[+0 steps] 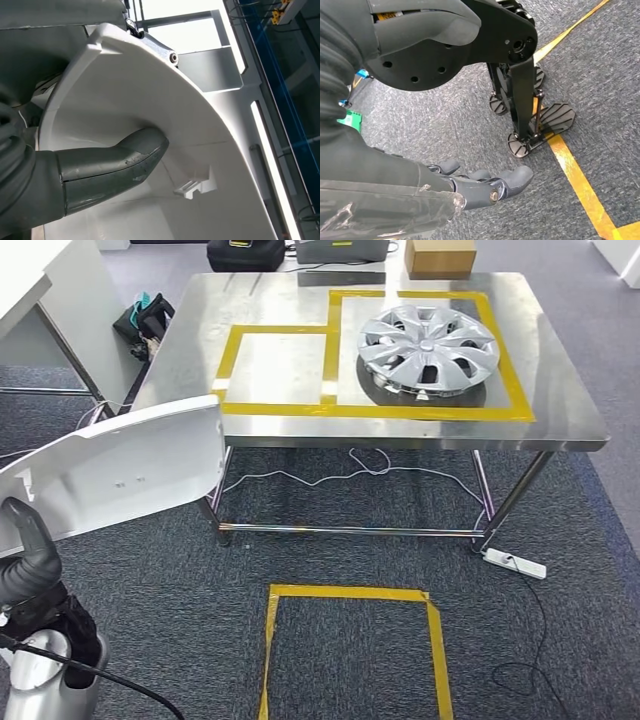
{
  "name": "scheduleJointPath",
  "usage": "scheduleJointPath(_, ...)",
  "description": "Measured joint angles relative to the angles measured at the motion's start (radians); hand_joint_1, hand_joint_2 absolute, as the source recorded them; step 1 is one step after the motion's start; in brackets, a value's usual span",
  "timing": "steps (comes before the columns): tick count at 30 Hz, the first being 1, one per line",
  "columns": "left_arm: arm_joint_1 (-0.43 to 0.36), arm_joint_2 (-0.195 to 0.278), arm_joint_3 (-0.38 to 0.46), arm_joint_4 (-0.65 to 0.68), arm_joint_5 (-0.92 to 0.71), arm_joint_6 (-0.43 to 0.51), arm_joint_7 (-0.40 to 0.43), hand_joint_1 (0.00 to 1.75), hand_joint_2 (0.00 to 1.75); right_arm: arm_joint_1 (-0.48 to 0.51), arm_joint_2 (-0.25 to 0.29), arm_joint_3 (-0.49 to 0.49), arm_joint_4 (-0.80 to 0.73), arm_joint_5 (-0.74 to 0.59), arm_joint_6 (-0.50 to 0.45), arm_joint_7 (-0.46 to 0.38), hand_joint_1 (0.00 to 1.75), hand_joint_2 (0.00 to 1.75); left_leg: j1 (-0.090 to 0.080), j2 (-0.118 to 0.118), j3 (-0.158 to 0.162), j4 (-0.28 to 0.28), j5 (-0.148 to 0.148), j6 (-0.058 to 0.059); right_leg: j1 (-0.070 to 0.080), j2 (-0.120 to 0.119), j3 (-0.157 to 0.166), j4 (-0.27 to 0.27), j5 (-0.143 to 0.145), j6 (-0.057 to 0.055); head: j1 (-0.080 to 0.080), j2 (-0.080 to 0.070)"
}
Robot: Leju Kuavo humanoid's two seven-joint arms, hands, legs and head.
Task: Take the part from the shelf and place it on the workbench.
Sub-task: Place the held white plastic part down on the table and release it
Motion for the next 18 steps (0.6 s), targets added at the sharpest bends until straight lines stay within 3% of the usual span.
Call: scheduleJointPath(18,0.007,0.008,0.0,0.0,-0.012,0.009,0.0,1.75,1.75,0.0,0.0,0.0,0.0,0.001,-0.002,-0.008,0.0,1.75,-0.004,0.0,0.0,0.0,0.0,0.001,-0.005,-0.001,0.001,-0.002,0.002,0.001,0.0,0.0)
